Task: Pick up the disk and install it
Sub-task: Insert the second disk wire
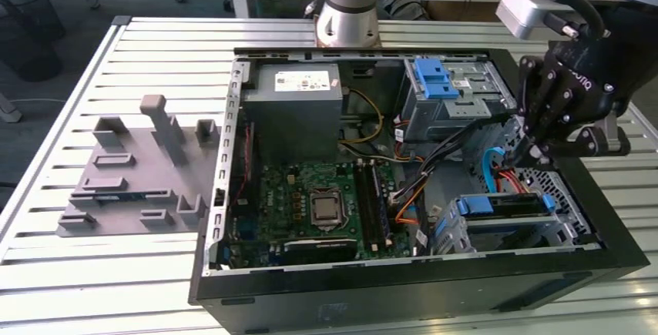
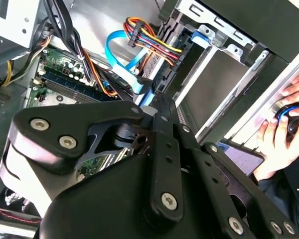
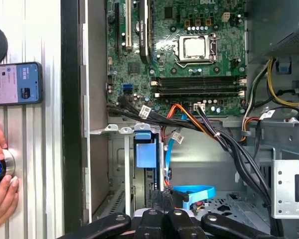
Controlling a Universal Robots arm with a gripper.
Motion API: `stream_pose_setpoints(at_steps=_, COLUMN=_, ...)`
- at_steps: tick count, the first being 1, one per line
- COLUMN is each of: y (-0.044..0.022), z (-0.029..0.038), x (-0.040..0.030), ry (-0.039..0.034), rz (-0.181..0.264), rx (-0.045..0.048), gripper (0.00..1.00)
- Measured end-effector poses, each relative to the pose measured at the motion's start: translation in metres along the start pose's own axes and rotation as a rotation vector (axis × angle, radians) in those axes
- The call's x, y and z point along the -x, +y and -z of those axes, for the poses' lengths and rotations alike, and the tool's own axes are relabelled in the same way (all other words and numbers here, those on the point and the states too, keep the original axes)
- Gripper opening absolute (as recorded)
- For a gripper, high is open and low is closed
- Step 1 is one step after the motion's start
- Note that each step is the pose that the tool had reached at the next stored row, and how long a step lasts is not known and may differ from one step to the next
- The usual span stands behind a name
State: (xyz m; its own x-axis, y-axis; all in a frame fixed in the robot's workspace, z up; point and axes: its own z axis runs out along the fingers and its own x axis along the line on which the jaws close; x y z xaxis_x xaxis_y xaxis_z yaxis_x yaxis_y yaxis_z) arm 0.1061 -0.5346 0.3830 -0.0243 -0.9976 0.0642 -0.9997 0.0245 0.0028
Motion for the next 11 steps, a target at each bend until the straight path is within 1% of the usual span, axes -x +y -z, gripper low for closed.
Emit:
stream_pose_setpoints(at_steps=4, y=0.0001, z=0.0011, x=0.0043, ry=-0.0001, rz=0.000, rx=0.0000, gripper=0.11)
stream_pose_setpoints(at_steps=7, y=0.0003, z=0.0015, x=0.0101, ry=0.0000, rz=0.000, rx=0.0000, gripper=0.11)
stream_pose_setpoints(at_steps=11, y=0.0004, z=0.0018, x=0.0151, ry=-0.0001, rz=0.000, rx=0.0000, gripper=0.11)
